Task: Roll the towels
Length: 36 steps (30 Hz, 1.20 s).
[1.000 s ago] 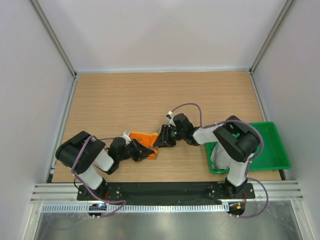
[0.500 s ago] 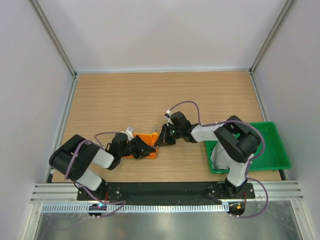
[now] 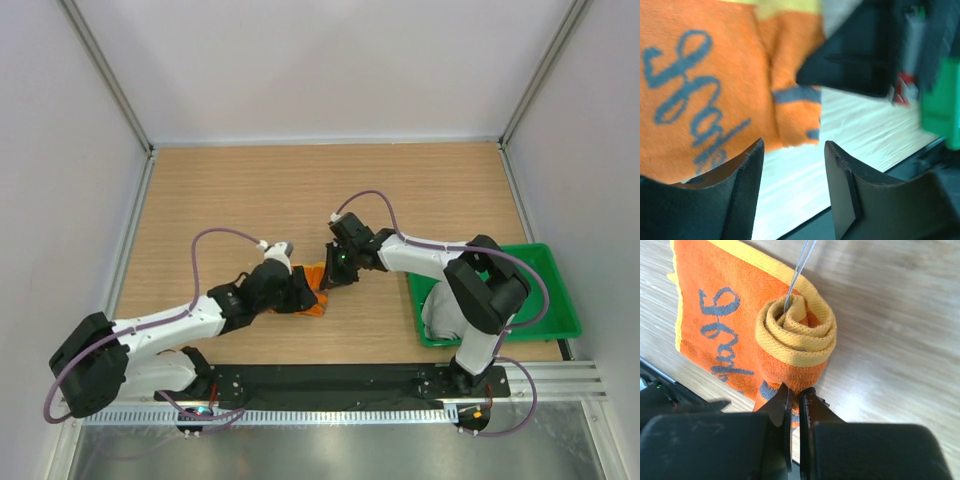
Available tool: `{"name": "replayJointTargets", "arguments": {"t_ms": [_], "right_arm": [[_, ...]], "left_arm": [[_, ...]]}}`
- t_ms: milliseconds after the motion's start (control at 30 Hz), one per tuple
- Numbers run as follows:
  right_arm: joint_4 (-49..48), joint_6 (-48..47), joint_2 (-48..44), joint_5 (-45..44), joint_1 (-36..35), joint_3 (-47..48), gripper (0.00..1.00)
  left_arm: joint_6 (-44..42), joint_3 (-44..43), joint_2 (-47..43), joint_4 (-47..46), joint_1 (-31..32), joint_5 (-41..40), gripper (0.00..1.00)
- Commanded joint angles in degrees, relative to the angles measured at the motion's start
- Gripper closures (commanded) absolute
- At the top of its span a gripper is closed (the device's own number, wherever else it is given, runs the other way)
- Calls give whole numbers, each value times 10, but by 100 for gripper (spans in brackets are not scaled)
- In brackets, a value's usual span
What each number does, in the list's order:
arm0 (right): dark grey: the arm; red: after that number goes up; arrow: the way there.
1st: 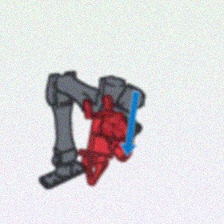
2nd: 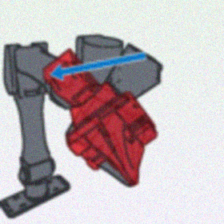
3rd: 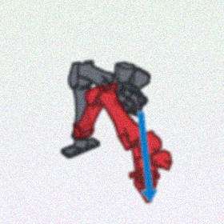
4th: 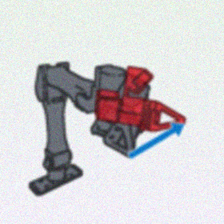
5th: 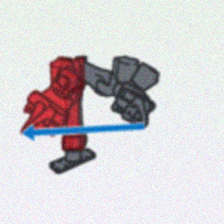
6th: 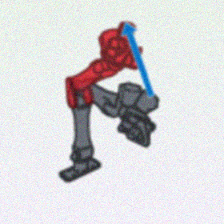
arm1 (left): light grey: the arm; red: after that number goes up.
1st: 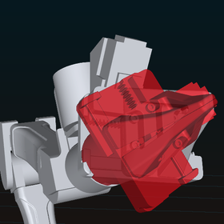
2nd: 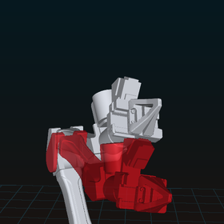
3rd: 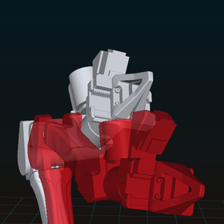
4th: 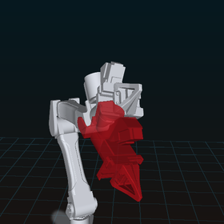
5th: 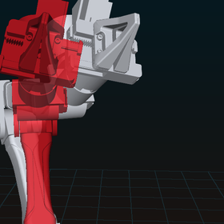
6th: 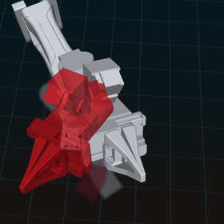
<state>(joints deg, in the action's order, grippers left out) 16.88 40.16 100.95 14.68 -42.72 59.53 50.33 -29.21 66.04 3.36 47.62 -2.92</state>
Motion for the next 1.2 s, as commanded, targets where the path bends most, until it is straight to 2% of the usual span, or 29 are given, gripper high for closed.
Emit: {"name": "replayJointTargets", "arguments": {"t_ms": [0,133,367,633,833,933,1067,1167], "right_arm": [[79,-11,-19,-32,-12,31,99],[98,-3,-15,-36,-18,43,99],[105,-1,-10,-30,-23,48,99],[110,-3,-14,-23,-24,54,99],[118,-5,-14,-20,-24,62,99],[123,-7,-14,-19,-24,67,99],[126,-10,-9,-14,-24,72,99],[126,-9,-6,-8,-24,74,99]], "left_arm": [[-51,-45,-6,96,92,-172,46],[-55,-80,34,107,167,-283,45],[-56,-130,115,100,245,-368,44],[-86,-171,183,64,266,-379,43],[-93,-193,241,68,266,-385,51],[-83,-190,256,66,267,-374,58],[-69,-178,258,68,275,-373,65],[-59,-167,259,68,281,-371,66]]}}
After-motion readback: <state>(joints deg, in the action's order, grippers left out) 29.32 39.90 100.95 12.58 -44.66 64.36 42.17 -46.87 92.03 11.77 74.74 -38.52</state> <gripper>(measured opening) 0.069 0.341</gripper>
